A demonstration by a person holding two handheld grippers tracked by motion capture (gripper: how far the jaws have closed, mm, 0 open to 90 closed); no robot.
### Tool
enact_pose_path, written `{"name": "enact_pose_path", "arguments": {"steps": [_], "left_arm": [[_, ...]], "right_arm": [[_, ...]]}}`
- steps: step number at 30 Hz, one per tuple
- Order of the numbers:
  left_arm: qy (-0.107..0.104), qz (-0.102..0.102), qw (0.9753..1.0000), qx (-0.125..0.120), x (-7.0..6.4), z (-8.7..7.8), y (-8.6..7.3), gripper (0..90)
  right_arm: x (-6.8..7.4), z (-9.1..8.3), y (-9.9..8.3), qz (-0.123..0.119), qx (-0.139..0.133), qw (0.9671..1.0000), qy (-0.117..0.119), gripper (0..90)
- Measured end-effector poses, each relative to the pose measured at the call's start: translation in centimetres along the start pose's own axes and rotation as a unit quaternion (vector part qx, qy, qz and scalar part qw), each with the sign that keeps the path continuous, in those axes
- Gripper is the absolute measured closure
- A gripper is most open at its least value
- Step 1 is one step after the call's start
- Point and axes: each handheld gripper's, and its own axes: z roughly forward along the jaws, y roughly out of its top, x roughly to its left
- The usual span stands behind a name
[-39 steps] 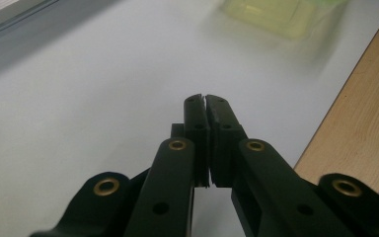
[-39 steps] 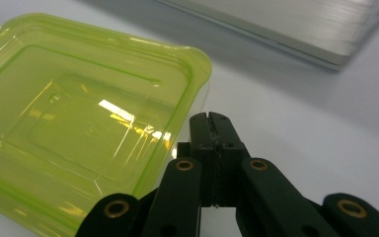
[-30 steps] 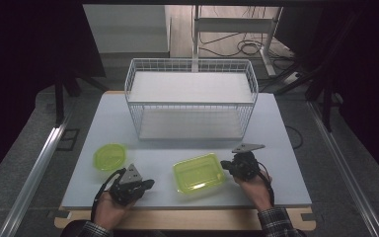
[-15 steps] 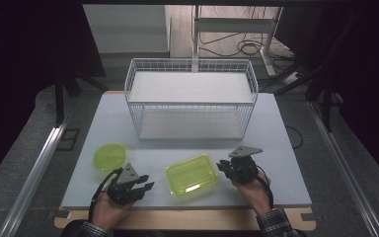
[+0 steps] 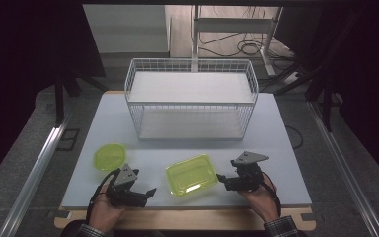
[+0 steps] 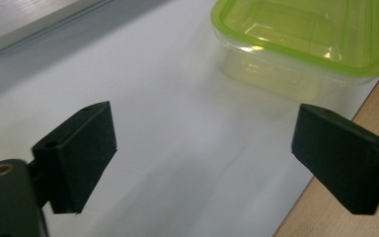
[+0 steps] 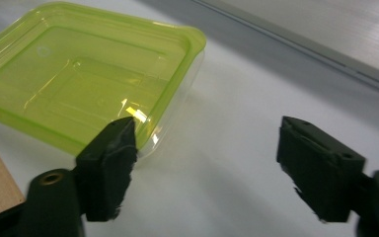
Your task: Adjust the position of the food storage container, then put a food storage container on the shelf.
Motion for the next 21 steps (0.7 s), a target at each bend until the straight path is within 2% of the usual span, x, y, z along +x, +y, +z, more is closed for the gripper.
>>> {"name": "enact_pose_path", "arguments": {"steps": [6,12,18,21], "left_arm": [[-0.003,0.007,1.0000,0.000,-0.22,0.07,-0.26,6.1],[0.001,0.022,0.9997,-0.005,-0.10,0.19,-0.42,3.6],[0.006,0.029,0.9995,0.000,-0.11,0.31,-0.42,3.3],[0.007,0.034,0.9994,0.006,-0.17,0.44,-0.42,3.4]], "right_arm": [[-0.41,-0.09,-0.61,0.019,-0.004,0.9998,0.006,9.6],[-0.53,0.15,-0.60,0.023,-0.007,0.9997,0.008,5.8],[-0.70,0.45,-0.28,0.042,0.001,0.9990,0.016,3.5],[-0.67,0.46,0.26,0.059,0.011,0.9977,0.033,3.0]]}}
